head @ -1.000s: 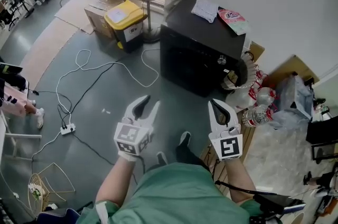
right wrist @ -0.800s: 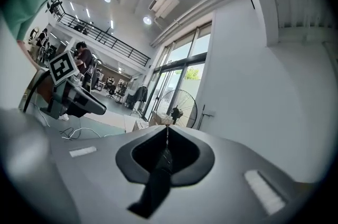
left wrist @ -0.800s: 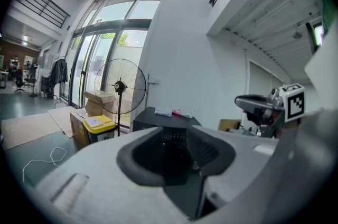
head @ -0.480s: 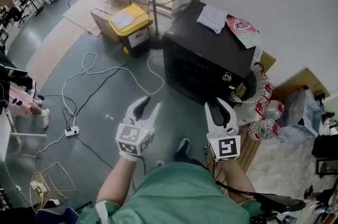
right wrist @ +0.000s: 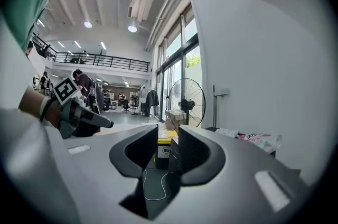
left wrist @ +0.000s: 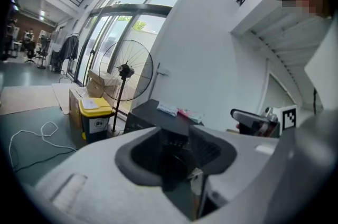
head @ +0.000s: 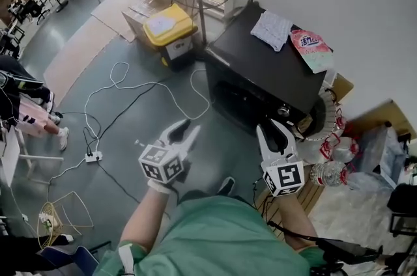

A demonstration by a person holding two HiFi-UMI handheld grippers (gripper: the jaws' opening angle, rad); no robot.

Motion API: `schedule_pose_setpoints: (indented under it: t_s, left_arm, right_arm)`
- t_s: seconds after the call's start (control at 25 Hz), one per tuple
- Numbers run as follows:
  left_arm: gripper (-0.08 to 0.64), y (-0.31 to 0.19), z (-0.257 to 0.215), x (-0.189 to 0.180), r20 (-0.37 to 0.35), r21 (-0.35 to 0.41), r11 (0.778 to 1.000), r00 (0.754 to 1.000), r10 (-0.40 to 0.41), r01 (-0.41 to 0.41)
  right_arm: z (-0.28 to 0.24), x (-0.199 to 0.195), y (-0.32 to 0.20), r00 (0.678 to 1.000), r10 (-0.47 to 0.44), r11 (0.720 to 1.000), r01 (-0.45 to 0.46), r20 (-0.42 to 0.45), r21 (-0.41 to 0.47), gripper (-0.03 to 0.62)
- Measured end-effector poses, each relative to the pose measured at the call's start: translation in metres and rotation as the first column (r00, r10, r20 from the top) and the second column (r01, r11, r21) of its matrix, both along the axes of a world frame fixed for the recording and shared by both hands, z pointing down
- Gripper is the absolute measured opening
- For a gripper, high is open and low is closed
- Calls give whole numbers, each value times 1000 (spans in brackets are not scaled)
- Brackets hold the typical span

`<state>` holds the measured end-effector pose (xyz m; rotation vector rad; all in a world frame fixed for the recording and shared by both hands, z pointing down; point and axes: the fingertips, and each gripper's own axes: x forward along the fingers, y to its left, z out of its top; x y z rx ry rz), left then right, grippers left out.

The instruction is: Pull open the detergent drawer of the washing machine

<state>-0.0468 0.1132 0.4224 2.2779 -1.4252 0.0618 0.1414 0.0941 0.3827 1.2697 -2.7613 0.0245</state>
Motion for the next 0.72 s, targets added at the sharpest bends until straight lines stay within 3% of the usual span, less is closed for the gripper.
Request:
schedule_pose_setpoints:
  t_s: [0.44, 0.72]
  left_arm:
    - [164, -52, 28, 3, -50, -32, 997, 996, 69, -70]
    - [221, -111, 70, -17, -102, -90, 982, 982, 159, -168]
  right_arm:
    - [20, -11, -47, 999, -32, 997, 32, -3, -72, 102]
    - [26, -26, -87, 1000, 3, 995, -5, -28, -95, 101]
